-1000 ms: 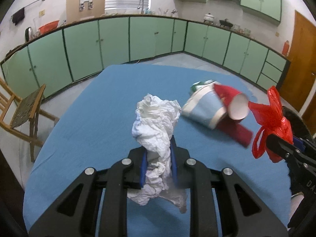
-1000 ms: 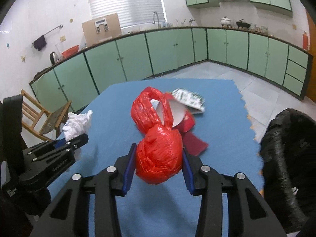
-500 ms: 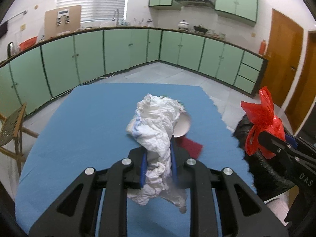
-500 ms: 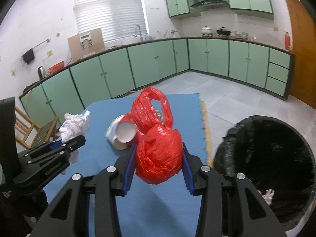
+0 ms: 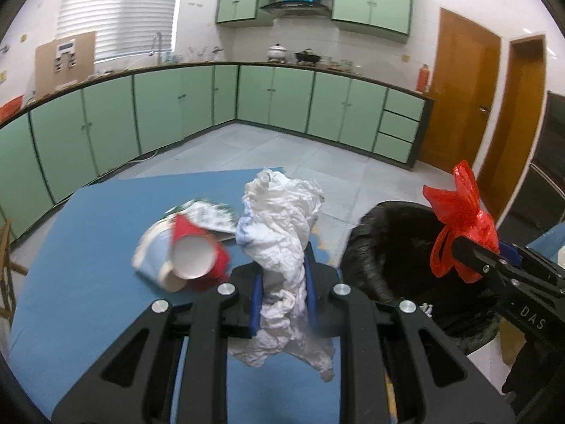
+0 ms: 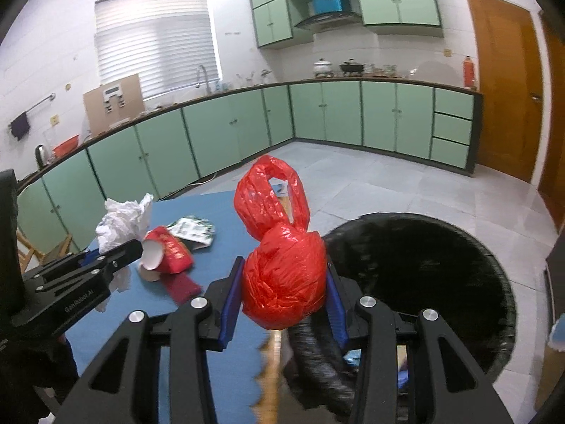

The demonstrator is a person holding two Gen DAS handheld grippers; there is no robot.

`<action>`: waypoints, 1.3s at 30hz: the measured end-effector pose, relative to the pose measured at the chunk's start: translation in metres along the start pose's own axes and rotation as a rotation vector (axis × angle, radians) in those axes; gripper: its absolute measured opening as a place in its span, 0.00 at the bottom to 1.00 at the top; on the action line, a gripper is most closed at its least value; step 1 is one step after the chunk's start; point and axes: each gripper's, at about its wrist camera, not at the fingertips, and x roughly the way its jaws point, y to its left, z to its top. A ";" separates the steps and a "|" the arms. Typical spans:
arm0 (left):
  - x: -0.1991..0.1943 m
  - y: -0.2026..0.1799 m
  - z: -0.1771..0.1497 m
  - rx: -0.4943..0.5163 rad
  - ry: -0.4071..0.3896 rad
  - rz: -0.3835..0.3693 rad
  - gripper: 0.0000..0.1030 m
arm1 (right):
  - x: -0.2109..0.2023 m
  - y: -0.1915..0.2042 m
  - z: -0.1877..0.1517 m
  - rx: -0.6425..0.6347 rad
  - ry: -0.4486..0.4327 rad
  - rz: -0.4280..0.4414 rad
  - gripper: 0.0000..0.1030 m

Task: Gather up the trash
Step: 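Carry the white tissue and red plastic bag over the trash bin, then open both grippers to drop the tissue and red bag into the bin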

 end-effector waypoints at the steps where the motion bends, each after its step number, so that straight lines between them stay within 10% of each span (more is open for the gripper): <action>1: 0.003 -0.010 0.002 0.009 -0.003 -0.015 0.18 | -0.002 -0.005 0.000 0.004 -0.003 -0.007 0.41; 39: 0.137 -0.192 -0.008 0.187 0.136 -0.239 0.29 | 0.018 -0.188 -0.033 0.156 0.084 -0.249 0.46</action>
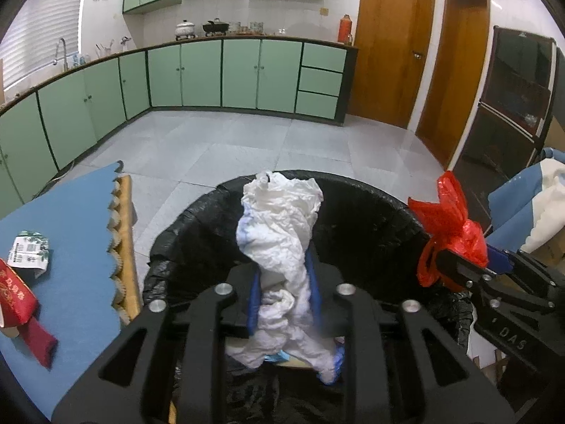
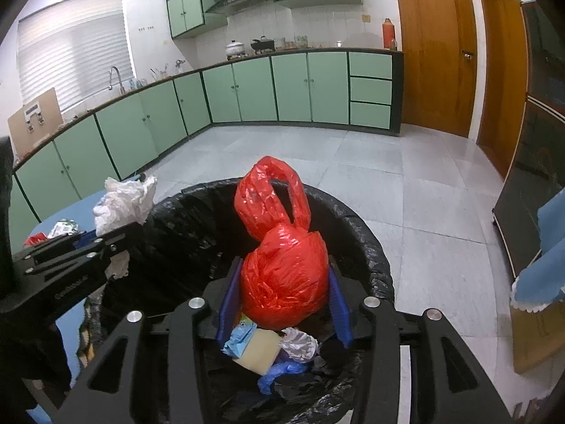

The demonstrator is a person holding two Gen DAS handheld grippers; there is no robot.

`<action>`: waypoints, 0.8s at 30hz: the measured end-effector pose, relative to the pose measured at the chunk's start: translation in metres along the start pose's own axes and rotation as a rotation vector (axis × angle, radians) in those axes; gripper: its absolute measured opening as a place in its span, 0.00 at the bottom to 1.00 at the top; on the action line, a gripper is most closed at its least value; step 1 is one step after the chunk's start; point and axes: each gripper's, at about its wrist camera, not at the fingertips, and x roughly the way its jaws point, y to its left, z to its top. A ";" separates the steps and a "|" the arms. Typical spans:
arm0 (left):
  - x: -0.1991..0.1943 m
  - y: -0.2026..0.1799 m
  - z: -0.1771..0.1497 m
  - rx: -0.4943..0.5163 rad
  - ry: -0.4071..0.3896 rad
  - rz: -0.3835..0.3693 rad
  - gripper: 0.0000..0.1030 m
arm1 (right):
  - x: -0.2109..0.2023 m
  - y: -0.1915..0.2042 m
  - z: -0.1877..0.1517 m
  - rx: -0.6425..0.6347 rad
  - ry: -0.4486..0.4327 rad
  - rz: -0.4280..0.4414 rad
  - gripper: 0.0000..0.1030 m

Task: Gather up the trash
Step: 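Open both grippers to drop the tissue and red bag into the bin, then move both grippers back toward the paper cups on the mat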

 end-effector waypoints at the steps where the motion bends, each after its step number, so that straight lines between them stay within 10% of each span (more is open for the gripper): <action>1: 0.000 0.000 0.000 -0.002 -0.003 0.001 0.38 | 0.000 -0.001 -0.001 -0.001 0.001 -0.005 0.49; 8: -0.017 0.013 0.003 -0.037 -0.033 -0.007 0.55 | -0.009 -0.003 -0.002 0.009 -0.034 -0.041 0.92; 24: -0.133 0.106 -0.013 -0.109 -0.181 0.190 0.82 | -0.049 0.060 0.009 -0.005 -0.115 0.048 0.94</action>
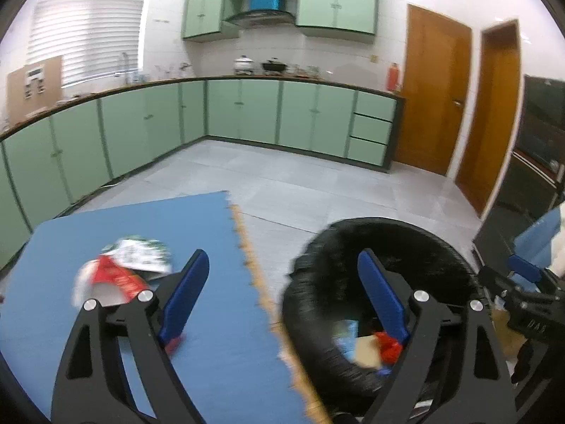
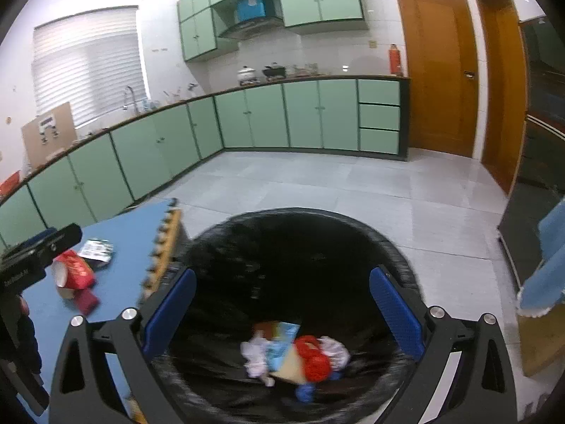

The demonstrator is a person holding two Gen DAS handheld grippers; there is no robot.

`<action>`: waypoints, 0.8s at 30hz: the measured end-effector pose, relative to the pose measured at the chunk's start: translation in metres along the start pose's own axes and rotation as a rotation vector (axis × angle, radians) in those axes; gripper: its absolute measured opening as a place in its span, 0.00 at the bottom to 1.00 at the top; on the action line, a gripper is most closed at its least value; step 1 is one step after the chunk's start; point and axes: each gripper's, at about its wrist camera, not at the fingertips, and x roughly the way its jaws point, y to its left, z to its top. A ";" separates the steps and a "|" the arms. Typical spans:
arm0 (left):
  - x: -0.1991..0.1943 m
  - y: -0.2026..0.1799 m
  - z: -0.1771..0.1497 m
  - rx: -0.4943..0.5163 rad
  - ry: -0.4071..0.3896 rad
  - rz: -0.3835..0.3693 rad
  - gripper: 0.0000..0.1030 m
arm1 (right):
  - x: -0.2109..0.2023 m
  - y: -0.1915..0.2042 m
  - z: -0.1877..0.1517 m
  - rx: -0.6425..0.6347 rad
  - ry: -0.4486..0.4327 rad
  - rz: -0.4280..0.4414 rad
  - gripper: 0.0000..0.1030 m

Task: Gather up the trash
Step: 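Move both grippers back toward the paper cups on the mat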

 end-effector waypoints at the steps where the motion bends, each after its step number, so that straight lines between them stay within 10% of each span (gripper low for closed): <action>1: -0.006 0.010 -0.001 -0.010 -0.002 0.016 0.82 | -0.001 0.008 0.000 -0.005 0.000 0.012 0.94; 15: -0.065 0.157 -0.028 -0.094 0.006 0.287 0.81 | 0.016 0.148 -0.012 -0.130 0.035 0.199 0.94; 24: -0.065 0.201 -0.044 -0.152 0.045 0.337 0.76 | 0.041 0.208 -0.025 -0.189 0.077 0.263 0.94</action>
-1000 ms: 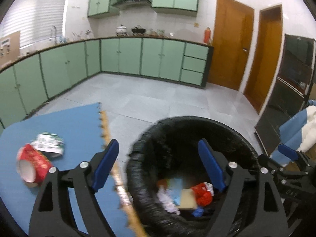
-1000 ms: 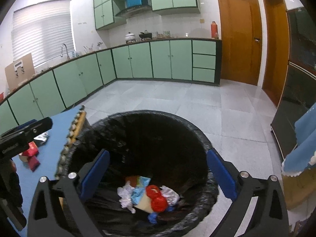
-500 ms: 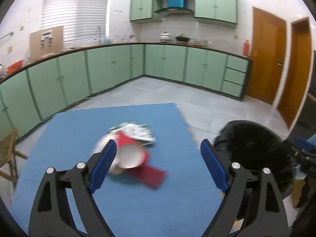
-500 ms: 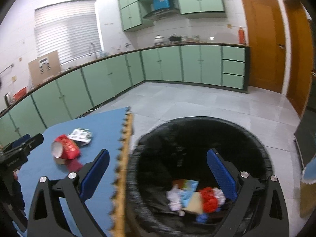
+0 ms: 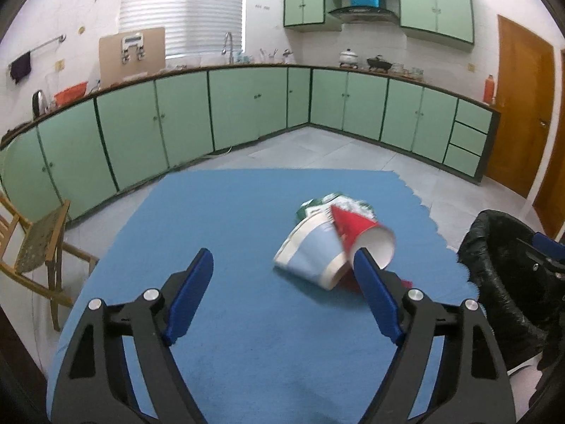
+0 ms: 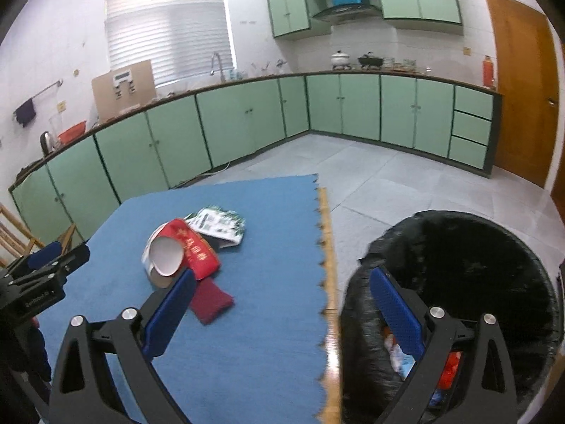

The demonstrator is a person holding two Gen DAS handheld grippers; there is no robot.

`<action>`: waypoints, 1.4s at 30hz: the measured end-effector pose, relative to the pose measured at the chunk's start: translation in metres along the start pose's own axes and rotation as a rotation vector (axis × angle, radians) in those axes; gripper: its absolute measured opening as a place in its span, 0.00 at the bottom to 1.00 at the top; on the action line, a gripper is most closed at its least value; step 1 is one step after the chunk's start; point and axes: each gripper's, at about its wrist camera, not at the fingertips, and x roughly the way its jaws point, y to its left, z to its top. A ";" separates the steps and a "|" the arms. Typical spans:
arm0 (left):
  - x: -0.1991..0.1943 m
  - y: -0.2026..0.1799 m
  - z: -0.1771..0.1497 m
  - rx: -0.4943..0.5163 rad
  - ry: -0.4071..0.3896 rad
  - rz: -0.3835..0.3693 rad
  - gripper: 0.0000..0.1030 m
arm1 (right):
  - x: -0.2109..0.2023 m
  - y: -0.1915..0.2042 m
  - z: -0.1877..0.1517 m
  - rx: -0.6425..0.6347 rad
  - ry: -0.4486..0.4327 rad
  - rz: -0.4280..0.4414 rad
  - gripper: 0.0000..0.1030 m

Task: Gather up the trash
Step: 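Move both grippers back toward the paper cups on the mat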

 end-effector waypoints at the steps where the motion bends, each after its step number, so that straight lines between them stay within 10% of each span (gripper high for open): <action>1: 0.002 0.002 -0.004 -0.007 0.007 0.000 0.76 | 0.004 0.004 -0.001 -0.006 0.007 0.004 0.94; 21: 0.080 -0.020 -0.029 0.011 0.153 -0.067 0.74 | 0.060 0.013 -0.005 -0.058 0.078 -0.006 0.93; 42: 0.109 0.018 -0.021 -0.107 0.205 0.029 0.74 | 0.074 0.028 0.002 -0.084 0.084 0.025 0.93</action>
